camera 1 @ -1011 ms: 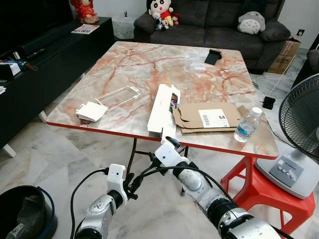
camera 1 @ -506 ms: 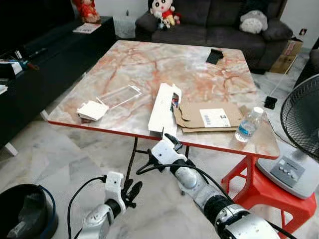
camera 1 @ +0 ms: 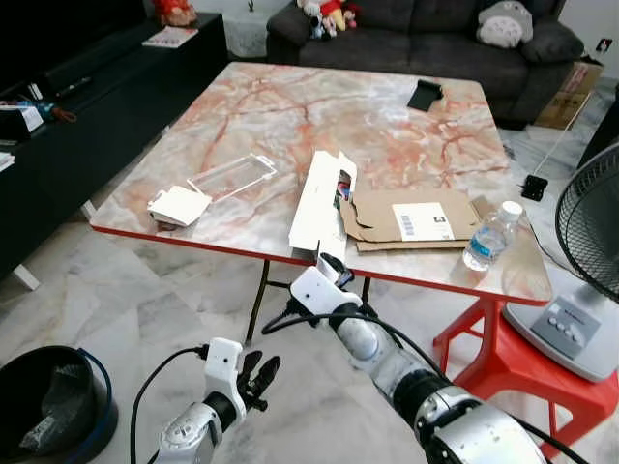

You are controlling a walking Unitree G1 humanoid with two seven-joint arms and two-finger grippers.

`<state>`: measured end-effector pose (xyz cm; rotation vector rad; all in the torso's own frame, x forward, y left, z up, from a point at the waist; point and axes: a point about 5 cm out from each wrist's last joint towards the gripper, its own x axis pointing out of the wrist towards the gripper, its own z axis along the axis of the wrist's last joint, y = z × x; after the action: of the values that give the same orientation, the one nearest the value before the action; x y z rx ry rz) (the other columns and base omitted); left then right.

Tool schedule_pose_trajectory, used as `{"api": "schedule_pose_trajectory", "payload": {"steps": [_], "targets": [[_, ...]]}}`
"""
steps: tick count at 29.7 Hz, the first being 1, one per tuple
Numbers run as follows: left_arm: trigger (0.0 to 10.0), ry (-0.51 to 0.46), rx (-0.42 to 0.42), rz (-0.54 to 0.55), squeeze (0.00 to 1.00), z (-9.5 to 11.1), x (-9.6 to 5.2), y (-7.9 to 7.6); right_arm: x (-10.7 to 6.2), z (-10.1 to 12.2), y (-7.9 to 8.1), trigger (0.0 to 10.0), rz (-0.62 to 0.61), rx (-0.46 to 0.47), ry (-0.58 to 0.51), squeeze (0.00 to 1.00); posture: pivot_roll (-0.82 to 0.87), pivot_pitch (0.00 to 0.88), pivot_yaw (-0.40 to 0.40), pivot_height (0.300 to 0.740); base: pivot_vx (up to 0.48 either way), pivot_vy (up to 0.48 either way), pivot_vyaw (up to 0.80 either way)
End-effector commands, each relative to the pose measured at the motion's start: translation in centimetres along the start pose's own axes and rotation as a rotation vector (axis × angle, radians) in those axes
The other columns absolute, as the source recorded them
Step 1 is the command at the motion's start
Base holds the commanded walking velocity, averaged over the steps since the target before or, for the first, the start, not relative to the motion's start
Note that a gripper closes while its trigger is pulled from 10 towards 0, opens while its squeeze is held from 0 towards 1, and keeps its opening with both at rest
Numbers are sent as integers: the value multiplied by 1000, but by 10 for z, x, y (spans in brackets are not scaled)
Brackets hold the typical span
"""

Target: Picking trash to rubbish bin

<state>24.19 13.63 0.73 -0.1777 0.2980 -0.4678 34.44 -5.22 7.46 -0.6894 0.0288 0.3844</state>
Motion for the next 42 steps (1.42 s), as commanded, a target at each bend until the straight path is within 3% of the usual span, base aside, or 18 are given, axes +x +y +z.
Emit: {"api": "schedule_pose_trajectory", "payload": {"steps": [1,7,12,13,14,15,24,42], "targets": [[10000,2,-6,0,0,1,-2,-2,2,1,-4,10000,-27,-16,15,0,207,101,-1,740,0,0,0],[10000,8,-6,-4,0,3,-7,-6,3,-4,-18,10000,-97,-25,50,0,219,92,3,740,0,0,0],[10000,8,0,-5,0,5,-8,-6,2,-7,-18,10000,-102,-29,61,0,223,87,3,740,0,0,0],[10000,5,7,-1,0,9,-7,-5,2,-8,-19,4784,-106,-34,66,0,223,87,3,740,0,0,0],[10000,5,7,-1,0,9,-7,-5,2,-8,-19,4784,-106,-34,66,0,223,87,3,740,0,0,0],[10000,-1,14,3,0,12,-7,-3,1,-9,-18,0,-104,-40,68,0,223,87,3,740,0,0,0],[10000,-25,47,12,0,31,0,7,-1,-14,-16,0,-103,-48,80,0,217,94,6,740,0,0,0],[10000,-17,43,19,0,32,1,9,-5,-19,-10,0,-84,-33,90,0,218,93,6,740,0,0,0]]}}
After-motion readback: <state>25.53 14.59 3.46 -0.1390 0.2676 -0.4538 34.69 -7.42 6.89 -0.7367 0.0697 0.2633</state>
